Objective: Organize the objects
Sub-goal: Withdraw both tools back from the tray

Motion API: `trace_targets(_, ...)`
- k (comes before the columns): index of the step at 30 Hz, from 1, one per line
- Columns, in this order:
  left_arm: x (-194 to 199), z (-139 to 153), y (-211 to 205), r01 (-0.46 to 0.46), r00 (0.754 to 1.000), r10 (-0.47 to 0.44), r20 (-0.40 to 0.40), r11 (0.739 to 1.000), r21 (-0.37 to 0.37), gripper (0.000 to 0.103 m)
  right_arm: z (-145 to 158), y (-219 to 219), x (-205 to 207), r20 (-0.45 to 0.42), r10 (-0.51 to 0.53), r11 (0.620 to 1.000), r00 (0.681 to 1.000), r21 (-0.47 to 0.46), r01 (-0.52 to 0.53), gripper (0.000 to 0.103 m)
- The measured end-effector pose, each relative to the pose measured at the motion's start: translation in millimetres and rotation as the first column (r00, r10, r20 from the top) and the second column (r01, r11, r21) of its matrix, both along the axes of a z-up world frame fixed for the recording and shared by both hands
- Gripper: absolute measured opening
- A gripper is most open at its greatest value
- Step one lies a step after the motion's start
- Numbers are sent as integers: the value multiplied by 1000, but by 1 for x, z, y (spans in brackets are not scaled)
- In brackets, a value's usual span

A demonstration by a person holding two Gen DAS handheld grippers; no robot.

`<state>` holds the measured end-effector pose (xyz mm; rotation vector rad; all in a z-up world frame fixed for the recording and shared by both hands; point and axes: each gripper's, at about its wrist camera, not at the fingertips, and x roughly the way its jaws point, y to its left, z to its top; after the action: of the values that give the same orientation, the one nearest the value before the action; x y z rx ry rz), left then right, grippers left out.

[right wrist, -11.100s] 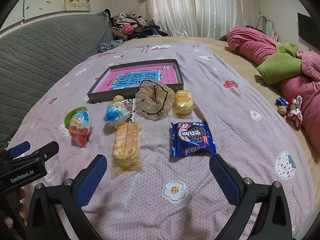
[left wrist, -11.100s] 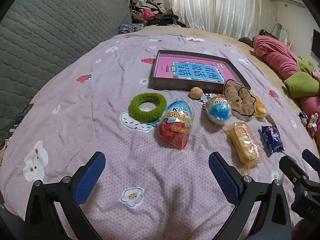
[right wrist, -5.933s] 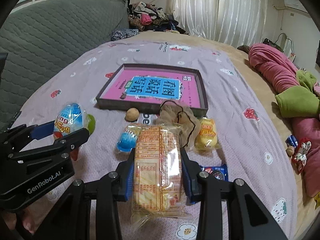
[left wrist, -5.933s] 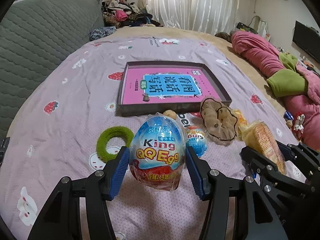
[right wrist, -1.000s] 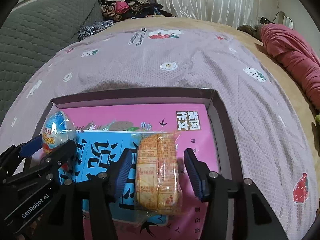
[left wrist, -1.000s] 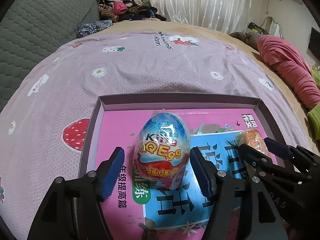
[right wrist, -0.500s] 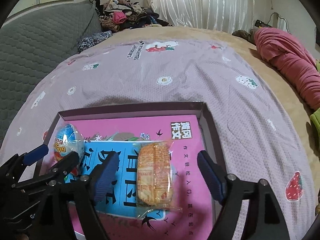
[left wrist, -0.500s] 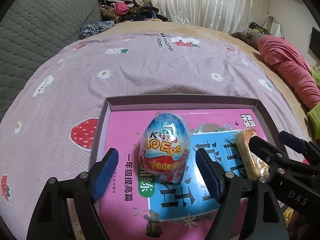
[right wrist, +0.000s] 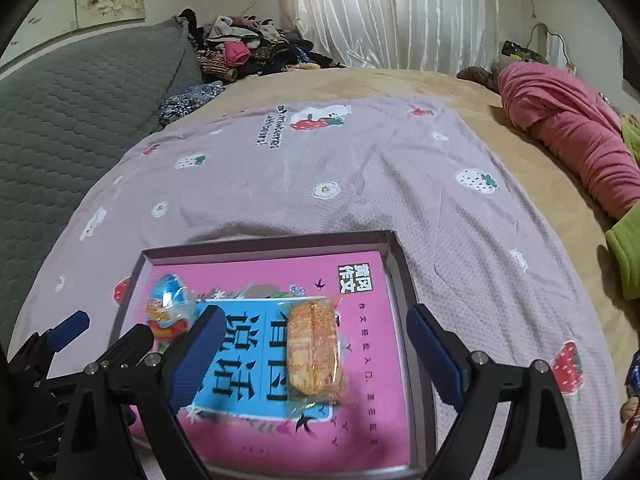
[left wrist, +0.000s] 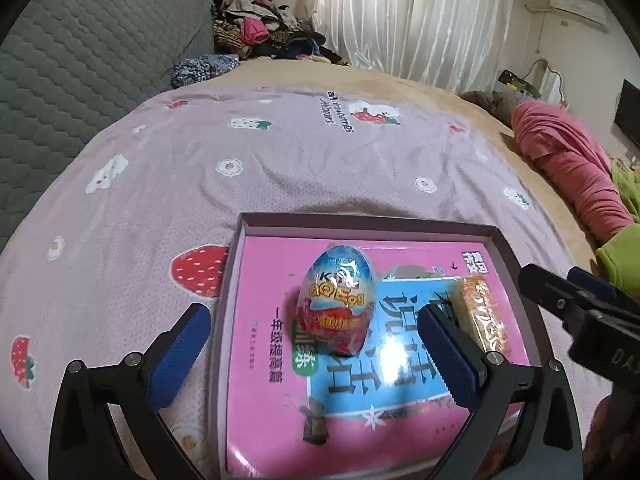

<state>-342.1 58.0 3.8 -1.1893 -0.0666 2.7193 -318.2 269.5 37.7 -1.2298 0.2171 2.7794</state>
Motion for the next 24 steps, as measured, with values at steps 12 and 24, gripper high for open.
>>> trace_targets(12,65,38,-24,-19,1000,19,-2,1000,-21,103,57,-2,58,-25,12,1000,1000,19,-11,92)
trace_targets(24,127,89,-50,-38,998,36,-43,998,-48,103,93,-19,122,-48,45,997,998,61,-42,93)
